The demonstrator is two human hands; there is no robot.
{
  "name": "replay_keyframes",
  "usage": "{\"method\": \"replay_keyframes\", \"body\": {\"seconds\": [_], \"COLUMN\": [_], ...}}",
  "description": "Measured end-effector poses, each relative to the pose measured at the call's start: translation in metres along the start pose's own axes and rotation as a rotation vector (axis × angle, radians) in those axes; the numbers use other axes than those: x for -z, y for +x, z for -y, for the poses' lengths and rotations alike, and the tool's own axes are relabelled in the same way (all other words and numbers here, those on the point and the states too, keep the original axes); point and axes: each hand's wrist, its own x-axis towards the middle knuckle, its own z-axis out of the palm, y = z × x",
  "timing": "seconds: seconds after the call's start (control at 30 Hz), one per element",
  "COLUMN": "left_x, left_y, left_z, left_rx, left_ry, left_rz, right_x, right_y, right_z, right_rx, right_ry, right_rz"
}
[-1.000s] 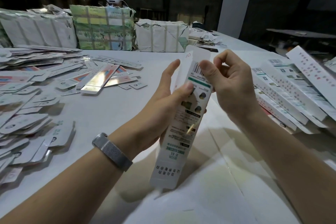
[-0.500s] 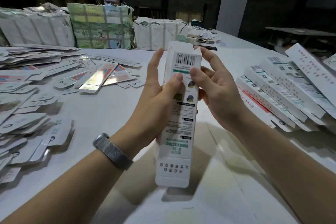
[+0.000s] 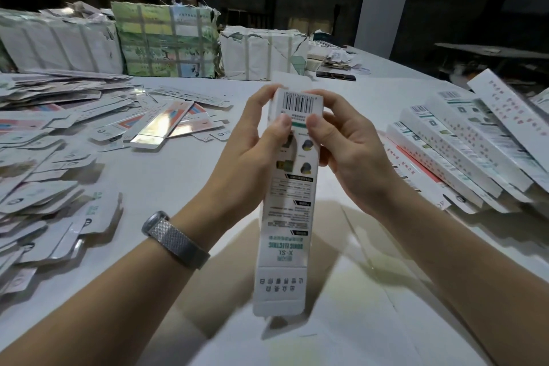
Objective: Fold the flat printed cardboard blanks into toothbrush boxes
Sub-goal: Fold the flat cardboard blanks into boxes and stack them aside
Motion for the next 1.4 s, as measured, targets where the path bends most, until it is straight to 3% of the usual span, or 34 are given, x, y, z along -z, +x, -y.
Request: {"method": "replay_keyframes", "body": {"seconds": [0.43, 0.73, 1.07, 1.4], "left_x": [-0.009, -0.012, -0.012, -0.014], "left_y": [-0.004, -0.005, -0.008, -0.009], "left_z": [-0.003, 0.001, 0.000, 0.003], "left_rx": [0.024, 0.024, 0.080, 0.048], "left_ry": [-0.021, -0.052, 0.046, -0.004], "left_rz": [-0.015, 0.043, 0.094, 0.105], "right_x": [0.003, 0.008, 0.010, 0.009], "right_y": [0.003, 0.005, 0.004, 0.003], "right_z": [-0.003, -0.002, 0.006, 0.007], "right_rx": [0.002, 0.066, -0.057, -0.096], "right_ry": [0.014, 0.185, 0.234, 0.214], "right_rz": [-0.058, -0.066, -0.095, -0.121]}}
